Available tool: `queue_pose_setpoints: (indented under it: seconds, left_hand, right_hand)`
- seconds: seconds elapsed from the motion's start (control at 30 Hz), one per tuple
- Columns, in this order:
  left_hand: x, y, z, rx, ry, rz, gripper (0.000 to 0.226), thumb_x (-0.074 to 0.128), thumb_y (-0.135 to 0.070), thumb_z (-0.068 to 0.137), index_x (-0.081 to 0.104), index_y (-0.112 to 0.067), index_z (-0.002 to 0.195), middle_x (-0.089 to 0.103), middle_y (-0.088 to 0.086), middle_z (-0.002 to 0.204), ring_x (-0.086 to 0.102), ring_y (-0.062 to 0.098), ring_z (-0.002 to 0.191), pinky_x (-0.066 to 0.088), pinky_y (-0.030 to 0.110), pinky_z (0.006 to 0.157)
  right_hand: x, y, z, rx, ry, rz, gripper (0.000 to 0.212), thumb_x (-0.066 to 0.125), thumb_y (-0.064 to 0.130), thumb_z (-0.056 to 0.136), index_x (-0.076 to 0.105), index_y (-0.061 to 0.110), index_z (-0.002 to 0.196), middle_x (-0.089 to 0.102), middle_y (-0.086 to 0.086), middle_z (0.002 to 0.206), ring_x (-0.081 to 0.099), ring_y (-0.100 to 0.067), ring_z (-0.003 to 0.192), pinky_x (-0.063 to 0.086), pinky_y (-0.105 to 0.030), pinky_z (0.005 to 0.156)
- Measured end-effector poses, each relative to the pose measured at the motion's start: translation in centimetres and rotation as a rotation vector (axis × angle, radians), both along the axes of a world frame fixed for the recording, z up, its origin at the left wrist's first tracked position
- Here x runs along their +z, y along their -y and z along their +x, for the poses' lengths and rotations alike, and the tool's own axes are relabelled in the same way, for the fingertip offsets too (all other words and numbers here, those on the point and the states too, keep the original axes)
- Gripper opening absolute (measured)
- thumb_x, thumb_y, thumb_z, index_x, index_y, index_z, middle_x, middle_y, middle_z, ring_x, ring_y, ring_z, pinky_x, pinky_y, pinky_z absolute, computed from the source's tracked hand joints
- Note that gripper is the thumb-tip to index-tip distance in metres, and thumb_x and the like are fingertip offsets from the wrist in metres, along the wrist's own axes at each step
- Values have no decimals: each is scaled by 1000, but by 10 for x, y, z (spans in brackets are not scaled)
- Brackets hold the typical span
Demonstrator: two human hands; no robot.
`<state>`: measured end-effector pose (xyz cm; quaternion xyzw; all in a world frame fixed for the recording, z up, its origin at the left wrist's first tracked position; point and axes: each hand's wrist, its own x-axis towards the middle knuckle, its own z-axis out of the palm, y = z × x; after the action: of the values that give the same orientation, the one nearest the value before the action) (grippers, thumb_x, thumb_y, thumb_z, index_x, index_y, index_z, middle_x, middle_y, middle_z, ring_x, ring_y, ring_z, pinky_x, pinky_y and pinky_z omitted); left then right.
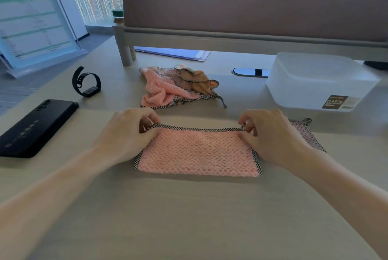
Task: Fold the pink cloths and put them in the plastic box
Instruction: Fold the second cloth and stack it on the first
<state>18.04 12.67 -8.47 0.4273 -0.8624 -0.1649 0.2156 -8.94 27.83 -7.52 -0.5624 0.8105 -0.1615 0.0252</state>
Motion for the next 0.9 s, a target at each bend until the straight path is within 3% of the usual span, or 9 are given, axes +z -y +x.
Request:
queue_pose_setpoints:
  seconds: [0.1, 0.2, 0.33, 0.43, 0.6, 0.7, 0.77, 0.83, 0.9]
  left_hand:
    - [0, -3, 0, -42, 57, -22, 16, 75, -36, 87, 73, -37, 102, 68, -15, 95, 59, -3, 79, 41, 23, 69]
    - [0, -5, -2, -85, 85, -37, 22, 70, -31, 91, 70, -36, 113, 62, -17, 106, 59, 3, 89, 39, 23, 76]
    - [3, -2, -12, -108, 162, -25, 18, 66, -39, 92, 65, -29, 107, 62, -12, 104, 58, 13, 95, 42, 30, 81]
    - [7, 2, -20, -118, 279, -2, 23, 67, -40, 92, 61, -19, 100, 63, -2, 102, 56, 18, 93, 38, 30, 77]
    - [22, 8, -18, -177, 394, 148, 30, 69, -40, 92, 48, -20, 84, 52, -6, 80, 42, 8, 67, 30, 25, 58]
    - [26, 11, -13, -185, 286, 254, 32, 73, -41, 89, 50, -19, 83, 52, -5, 68, 41, 11, 60, 31, 27, 56]
    - [27, 13, -8, -178, 151, 414, 22, 73, -35, 90, 57, -21, 94, 65, 3, 65, 49, 9, 61, 37, 27, 62]
    - [27, 16, -2, -164, 63, 500, 11, 68, -32, 95, 61, -31, 104, 75, 12, 81, 58, 17, 72, 45, 37, 72]
    - [29, 15, 1, -163, 13, 543, 11, 62, -27, 100, 64, -37, 105, 73, 21, 90, 61, 23, 77, 53, 45, 77]
  right_hand:
    - [5, -2, 2, -17, -73, 13, 28, 71, 33, 91, 65, 28, 118, 71, 13, 102, 67, -19, 96, 56, -37, 84]
    - [13, -7, 22, 35, -234, -39, 45, 64, 41, 94, 57, 22, 134, 61, 3, 131, 54, -23, 123, 43, -38, 102]
    - [3, -5, 89, 282, -113, 78, 72, 33, 67, 98, 26, 27, 157, 13, 5, 169, 7, -21, 156, 9, -43, 126]
    - [-22, -2, 104, 301, -78, 181, 83, 17, 78, 94, 0, 33, 162, -8, 5, 171, -17, -25, 156, -5, -53, 126]
    - [-33, -15, 82, 229, -106, 216, 88, 11, 84, 88, -10, 37, 160, -14, 6, 170, -22, -26, 155, -7, -51, 126]
    - [-30, -23, 75, 192, -90, 237, 91, 7, 85, 86, -12, 35, 160, -17, 3, 170, -23, -26, 154, -7, -47, 127]
    - [-29, -27, 73, 183, -76, 238, 92, 7, 85, 86, -14, 34, 160, -18, 3, 170, -24, -25, 154, -7, -46, 127]
    - [-28, -28, 72, 176, -60, 224, 92, 8, 85, 87, -14, 33, 160, -17, 3, 170, -24, -25, 154, -8, -45, 127]
    - [-28, -28, 72, 174, -43, 208, 92, 9, 85, 88, -12, 33, 160, -16, 3, 170, -24, -25, 154, -8, -45, 127]
